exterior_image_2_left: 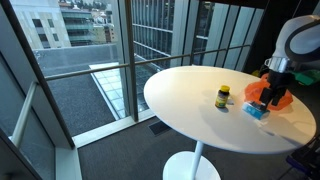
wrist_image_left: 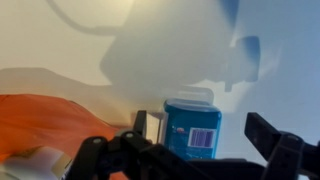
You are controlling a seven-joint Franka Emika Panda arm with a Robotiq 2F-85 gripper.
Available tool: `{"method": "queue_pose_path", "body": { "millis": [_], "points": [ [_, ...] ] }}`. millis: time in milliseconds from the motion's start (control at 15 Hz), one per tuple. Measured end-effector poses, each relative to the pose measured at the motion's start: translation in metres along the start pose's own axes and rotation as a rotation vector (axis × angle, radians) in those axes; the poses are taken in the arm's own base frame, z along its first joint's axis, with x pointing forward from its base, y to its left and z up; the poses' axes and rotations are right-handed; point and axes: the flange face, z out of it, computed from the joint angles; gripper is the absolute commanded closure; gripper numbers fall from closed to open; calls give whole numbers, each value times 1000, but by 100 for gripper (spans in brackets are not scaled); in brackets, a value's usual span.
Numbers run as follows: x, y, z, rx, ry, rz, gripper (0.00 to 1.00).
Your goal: Pick up the clear rectangular container and put it in the orange plastic
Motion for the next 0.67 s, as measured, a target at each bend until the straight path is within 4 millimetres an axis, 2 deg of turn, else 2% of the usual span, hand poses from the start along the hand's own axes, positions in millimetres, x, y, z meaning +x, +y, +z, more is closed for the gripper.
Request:
{"method": "queue_pose_path", "body": {
  "millis": [467,533,667],
  "points": [
    [9,-1,20,-22,31,20,0],
    [9,-2,22,-27,33,21,25],
    [11,-2,26,-38,36,23,34]
  ]
}}
